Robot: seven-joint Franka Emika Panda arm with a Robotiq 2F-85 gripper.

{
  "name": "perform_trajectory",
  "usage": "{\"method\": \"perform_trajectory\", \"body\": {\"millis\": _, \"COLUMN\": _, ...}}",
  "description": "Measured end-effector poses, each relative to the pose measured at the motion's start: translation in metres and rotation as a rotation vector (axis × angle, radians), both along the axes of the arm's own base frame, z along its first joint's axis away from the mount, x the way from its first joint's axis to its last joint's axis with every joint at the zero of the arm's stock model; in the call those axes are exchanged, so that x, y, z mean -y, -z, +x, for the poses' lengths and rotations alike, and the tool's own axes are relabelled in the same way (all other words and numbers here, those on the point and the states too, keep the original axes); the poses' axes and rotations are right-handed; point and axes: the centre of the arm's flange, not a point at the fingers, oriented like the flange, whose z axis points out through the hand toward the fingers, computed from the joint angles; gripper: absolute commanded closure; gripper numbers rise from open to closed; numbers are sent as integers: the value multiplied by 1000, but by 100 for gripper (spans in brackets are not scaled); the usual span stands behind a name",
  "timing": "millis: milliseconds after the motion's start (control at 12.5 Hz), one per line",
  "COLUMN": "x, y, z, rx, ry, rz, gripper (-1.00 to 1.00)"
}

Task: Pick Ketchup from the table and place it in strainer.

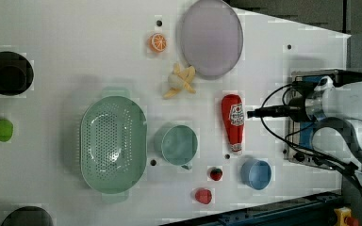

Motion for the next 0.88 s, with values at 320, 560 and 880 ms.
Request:
{"method": "perform_trajectory", "body": {"millis": 320, "x": -4, "y": 57, "z": -6, "rx": 1, "ry": -28, "rz": 11, "gripper": -100}}
{"method": "perform_trajectory", "body": {"millis": 560, "x": -8, "y": 110, "z": -24, "rx": -74, "ry": -113, "rz": -15, "gripper": -100}}
{"method": "perform_trajectory", "body": {"millis": 880, "x": -14, "y": 142, "z": -38, "rx": -110, "ry": -129, "rz": -4, "gripper": -69}}
